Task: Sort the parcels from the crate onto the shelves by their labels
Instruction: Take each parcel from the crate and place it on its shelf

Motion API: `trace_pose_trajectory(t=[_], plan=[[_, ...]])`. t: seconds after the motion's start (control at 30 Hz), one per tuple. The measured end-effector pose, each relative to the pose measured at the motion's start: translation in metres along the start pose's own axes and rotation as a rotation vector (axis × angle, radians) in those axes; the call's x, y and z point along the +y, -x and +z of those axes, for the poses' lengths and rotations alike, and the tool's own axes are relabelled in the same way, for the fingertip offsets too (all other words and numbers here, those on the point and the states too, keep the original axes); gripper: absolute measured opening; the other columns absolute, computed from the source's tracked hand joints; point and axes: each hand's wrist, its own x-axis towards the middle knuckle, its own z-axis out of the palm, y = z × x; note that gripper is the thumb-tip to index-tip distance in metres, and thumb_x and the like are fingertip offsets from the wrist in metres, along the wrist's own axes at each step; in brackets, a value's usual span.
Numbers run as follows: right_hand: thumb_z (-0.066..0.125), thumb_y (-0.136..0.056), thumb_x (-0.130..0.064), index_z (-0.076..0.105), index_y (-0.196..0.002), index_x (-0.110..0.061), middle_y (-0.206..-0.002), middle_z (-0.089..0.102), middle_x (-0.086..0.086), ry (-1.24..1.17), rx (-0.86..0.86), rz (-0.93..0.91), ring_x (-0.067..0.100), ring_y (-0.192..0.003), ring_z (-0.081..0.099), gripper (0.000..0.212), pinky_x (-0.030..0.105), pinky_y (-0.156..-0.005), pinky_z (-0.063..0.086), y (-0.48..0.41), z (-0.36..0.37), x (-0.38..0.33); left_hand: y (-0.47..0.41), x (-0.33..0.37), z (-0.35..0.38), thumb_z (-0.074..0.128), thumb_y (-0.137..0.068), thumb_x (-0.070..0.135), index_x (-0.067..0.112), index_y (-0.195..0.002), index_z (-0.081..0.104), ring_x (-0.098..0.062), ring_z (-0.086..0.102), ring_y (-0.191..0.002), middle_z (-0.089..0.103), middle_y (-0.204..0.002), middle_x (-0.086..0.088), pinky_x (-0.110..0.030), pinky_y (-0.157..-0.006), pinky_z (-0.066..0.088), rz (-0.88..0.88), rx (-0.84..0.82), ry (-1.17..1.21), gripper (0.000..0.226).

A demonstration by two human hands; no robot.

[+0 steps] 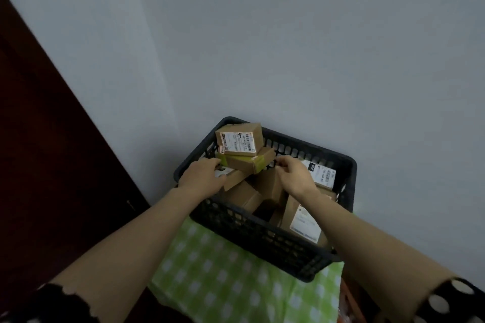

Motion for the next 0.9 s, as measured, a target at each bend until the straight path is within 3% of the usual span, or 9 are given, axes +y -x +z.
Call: trace_pose_trajectory(t=[0.2, 0.3, 0.4, 0.5, 0.6, 0.77, 0.9], plan=[[0.057, -0.093, -0.027, 0.048, -0.135, -0.016, -0.136, 0.050, 0.008, 0.085, -0.062, -0.011, 0.023, -0.118, 0.052, 0.044, 0.035, -0.097, 0.044, -0.084, 0.019, 0.003, -0.064, -0.018, 0.013, 0.053, -0.093, 0.026, 0.014, -0.134, 0.050, -0.027, 0.053, -0.116, 0.055, -0.131, -0.010, -0.039, -0.092, 0.047, 0.001, -0.038, 0.039, 0.043], [0.069, -0.083, -0.032, 0.042, -0.139, -0.019, -0.141, 0.044, 0.005, 0.103, -0.118, 0.011, 0.022, -0.123, 0.048, 0.064, 0.037, -0.101, 0.042, -0.125, 0.030, -0.004, -0.103, -0.027, 0.015, 0.053, -0.090, 0.022, 0.014, -0.122, 0.059, -0.023, 0.057, -0.102, 0.061, -0.116, -0.008, -0.034, -0.079, 0.047, 0.052, -0.050, 0.078, 0.033], [0.081, -0.069, -0.032, 0.033, -0.144, -0.016, -0.145, 0.038, 0.006, 0.101, -0.144, 0.062, 0.026, -0.131, 0.040, 0.091, 0.043, -0.108, 0.037, -0.171, 0.043, -0.006, -0.146, -0.040, 0.018, 0.053, -0.087, 0.017, 0.012, -0.114, 0.062, -0.022, 0.057, -0.095, 0.062, -0.109, -0.008, -0.034, -0.076, 0.049, 0.091, -0.049, 0.085, 0.029], [0.082, -0.070, -0.028, 0.015, -0.149, -0.009, -0.154, 0.018, 0.011, 0.178, -0.190, 0.120, 0.030, -0.142, 0.019, 0.105, 0.041, -0.115, 0.023, -0.211, 0.055, -0.012, -0.177, -0.052, 0.021, 0.056, -0.086, 0.016, 0.014, -0.112, 0.063, -0.021, 0.056, -0.094, 0.060, -0.109, -0.007, -0.035, -0.075, 0.050, 0.126, -0.038, 0.109, 0.027], [0.082, -0.071, -0.025, 0.011, -0.148, -0.008, -0.153, 0.013, 0.013, 0.207, -0.232, 0.178, 0.032, -0.141, 0.018, 0.106, 0.041, -0.112, 0.024, -0.238, 0.064, -0.015, -0.199, -0.065, 0.022, 0.056, -0.088, 0.014, 0.013, -0.119, 0.060, -0.020, 0.055, -0.098, 0.058, -0.112, -0.007, -0.029, -0.072, 0.045, 0.140, -0.035, 0.125, 0.031], [0.079, -0.071, -0.023, 0.020, -0.148, -0.015, -0.142, 0.032, 0.012, 0.263, -0.206, 0.187, 0.032, -0.128, 0.038, 0.098, 0.043, -0.107, 0.038, -0.248, 0.077, -0.005, -0.212, -0.085, 0.023, 0.056, -0.086, 0.011, 0.017, -0.119, 0.058, -0.014, 0.050, -0.089, 0.057, -0.107, -0.005, -0.026, -0.069, 0.040, 0.122, -0.069, 0.166, 0.033], [0.078, -0.073, -0.019, 0.034, -0.138, -0.013, -0.142, 0.020, 0.007, 0.148, -0.121, 0.159, 0.029, -0.126, 0.038, 0.079, 0.028, -0.098, 0.038, -0.235, 0.076, -0.003, -0.204, -0.090, 0.013, 0.055, -0.086, 0.007, 0.013, -0.108, 0.059, -0.022, 0.057, -0.095, 0.059, -0.103, -0.007, -0.028, -0.069, 0.042, 0.042, -0.060, 0.246, 0.023]])
